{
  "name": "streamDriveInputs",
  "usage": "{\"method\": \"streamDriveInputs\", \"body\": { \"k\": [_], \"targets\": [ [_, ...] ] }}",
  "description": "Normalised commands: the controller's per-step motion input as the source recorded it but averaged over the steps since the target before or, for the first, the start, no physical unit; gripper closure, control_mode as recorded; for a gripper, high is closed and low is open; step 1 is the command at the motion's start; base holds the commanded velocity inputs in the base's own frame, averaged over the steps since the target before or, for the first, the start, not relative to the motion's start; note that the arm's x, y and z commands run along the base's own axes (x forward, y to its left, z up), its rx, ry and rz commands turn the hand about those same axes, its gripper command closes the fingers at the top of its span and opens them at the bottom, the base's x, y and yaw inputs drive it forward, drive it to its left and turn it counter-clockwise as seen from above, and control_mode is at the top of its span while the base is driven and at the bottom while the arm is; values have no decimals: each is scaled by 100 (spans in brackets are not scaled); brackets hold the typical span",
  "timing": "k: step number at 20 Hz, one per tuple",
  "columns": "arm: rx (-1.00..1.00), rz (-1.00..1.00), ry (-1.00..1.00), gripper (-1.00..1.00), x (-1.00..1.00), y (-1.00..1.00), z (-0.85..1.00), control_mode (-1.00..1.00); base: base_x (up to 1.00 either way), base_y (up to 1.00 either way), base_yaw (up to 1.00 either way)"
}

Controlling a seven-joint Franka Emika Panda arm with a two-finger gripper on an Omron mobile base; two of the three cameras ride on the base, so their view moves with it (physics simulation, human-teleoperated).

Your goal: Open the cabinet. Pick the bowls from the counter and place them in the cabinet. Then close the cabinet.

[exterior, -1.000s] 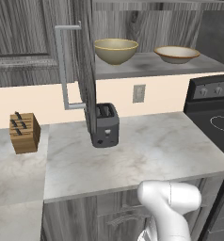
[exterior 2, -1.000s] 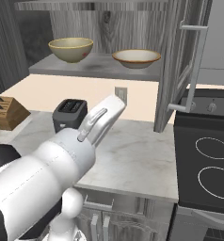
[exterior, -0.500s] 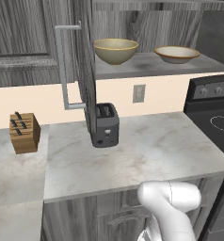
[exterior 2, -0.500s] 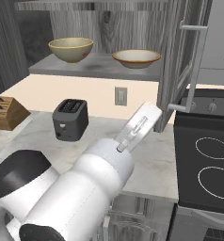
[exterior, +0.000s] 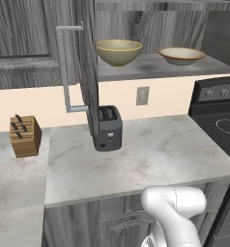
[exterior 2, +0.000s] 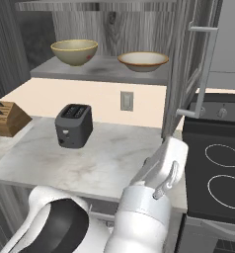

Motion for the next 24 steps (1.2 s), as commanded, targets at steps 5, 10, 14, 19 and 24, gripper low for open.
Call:
{"method": "streamDriveInputs", "body": {
  "k": [5,10,14,19,24],
  "targets": [
    [-19,11,-15,-100,21,-16,-7,-100,0,0,0],
    [-6,6,1,-100,47,-24,0,-100,0,0,0],
    [-1,10,1,-100,35,-43,0,-100,0,0,0],
    [-3,11,0,-100,33,-38,0,-100,0,0,0],
    [-6,10,0,-100,39,-25,0,-100,0,0,0]
  ]
}}
